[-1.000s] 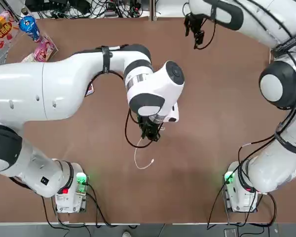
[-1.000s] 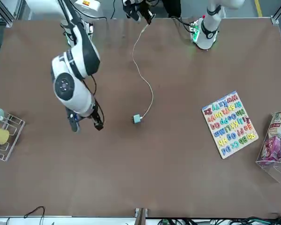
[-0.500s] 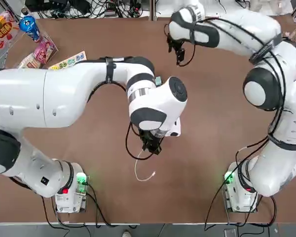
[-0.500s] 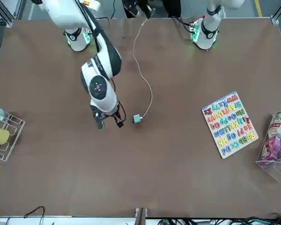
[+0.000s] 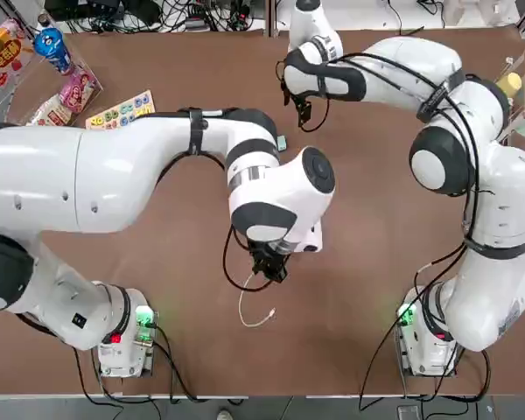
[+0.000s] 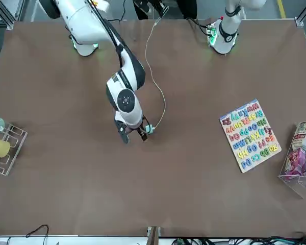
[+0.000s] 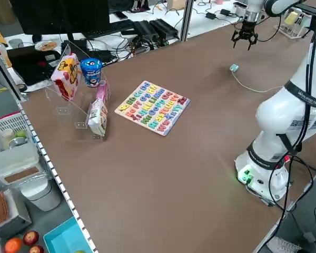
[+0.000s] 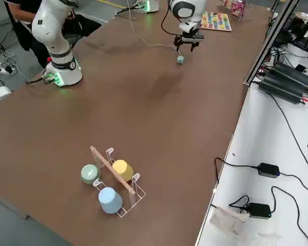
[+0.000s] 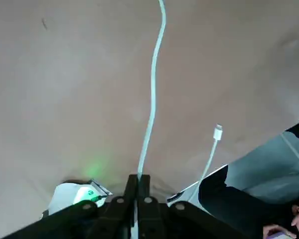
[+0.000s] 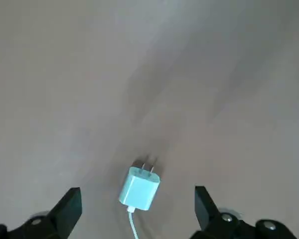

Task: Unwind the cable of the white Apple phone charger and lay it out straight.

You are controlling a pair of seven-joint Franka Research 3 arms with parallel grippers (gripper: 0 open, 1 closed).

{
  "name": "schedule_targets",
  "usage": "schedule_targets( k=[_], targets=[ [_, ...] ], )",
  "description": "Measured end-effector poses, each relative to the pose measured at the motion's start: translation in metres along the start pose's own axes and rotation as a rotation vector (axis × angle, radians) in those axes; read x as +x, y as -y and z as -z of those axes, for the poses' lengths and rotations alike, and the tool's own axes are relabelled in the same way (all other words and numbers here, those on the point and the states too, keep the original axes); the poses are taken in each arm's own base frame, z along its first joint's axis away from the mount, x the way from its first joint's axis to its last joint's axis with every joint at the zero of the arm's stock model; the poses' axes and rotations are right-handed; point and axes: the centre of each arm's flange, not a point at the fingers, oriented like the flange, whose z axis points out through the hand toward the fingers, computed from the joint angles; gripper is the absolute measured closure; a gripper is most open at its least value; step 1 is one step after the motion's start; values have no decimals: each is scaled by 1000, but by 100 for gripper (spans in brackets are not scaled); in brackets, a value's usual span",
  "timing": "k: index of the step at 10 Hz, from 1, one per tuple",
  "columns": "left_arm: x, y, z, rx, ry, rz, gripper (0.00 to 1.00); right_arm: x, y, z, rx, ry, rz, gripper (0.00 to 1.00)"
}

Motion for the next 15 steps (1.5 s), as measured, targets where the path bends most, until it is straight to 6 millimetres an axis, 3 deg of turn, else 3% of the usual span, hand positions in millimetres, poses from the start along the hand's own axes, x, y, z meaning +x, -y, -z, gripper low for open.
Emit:
schedule_targets(
  k=[4,6,11,15],
  targets=[
    [-21,-21,-1,26,3,-34,96,-50,3,-63,4,-8,74,0],
    [-31,-29,-2,42,11,-37,96,-61,2,-64,2,-9,70,0],
    [-35,-29,-21,75,46,-38,96,-55,-2,-75,-13,-36,52,0],
    [-44,-37,-32,98,60,-62,96,-63,-8,-88,-21,-49,75,0]
  ],
)
